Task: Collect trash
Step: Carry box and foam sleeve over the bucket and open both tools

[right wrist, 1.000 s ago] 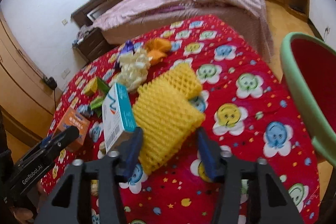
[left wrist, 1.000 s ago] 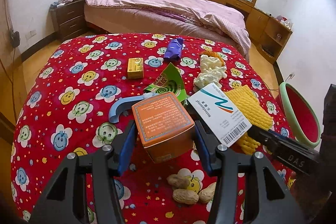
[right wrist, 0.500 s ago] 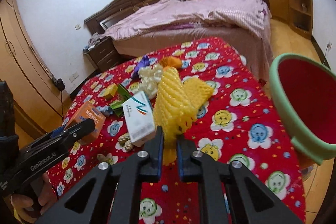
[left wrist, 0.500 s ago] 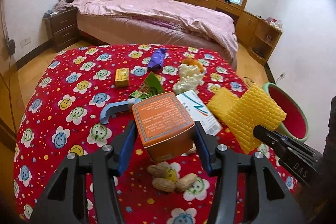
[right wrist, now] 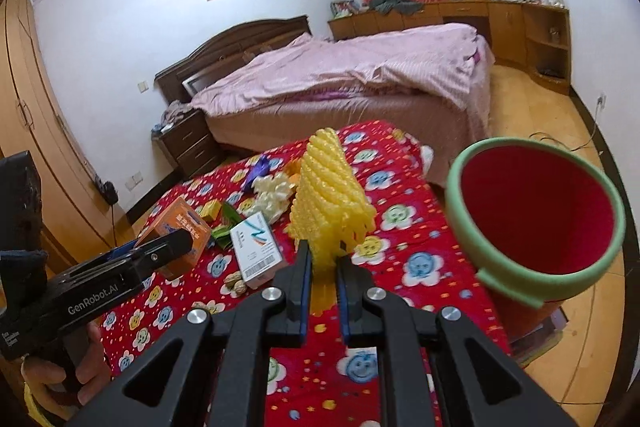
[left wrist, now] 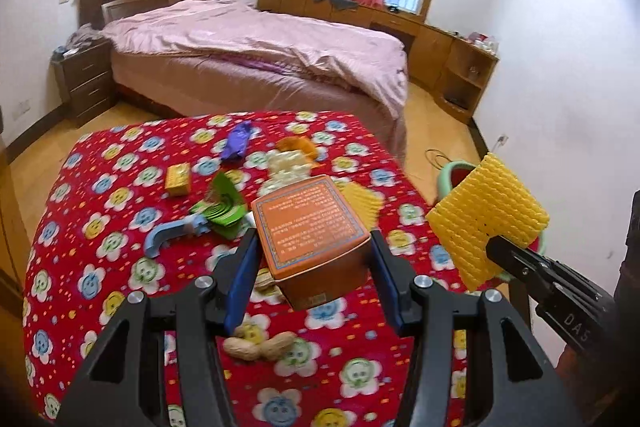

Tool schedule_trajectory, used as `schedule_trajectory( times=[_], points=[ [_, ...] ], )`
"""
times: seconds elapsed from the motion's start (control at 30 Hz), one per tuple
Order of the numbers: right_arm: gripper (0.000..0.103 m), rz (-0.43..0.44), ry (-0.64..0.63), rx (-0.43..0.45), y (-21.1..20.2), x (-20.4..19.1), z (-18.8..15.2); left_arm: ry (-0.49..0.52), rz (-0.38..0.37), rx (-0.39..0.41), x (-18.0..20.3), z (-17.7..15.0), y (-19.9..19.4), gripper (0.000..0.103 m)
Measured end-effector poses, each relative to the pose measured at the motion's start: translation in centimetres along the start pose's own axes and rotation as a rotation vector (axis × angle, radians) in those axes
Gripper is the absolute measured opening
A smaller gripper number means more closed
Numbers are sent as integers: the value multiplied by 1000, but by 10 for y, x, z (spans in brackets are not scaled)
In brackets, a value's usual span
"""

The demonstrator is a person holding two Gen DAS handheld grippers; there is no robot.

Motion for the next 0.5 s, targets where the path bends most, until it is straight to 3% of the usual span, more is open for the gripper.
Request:
schedule_trajectory(
  times=[0.5],
  points=[
    [13,-139,99,76,-42,72,8,155,-115,-31,93,25,32,54]
  ],
)
Point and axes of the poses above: each gripper's, at about its wrist camera, not at the fingertips, and y roughly the way its jaws point, x to its right, z to its top, the point moved 1 cm from there along y, roughly the way its jaws point, and after that the axes turned 8 degrees about -x, right-handed, at the moved point
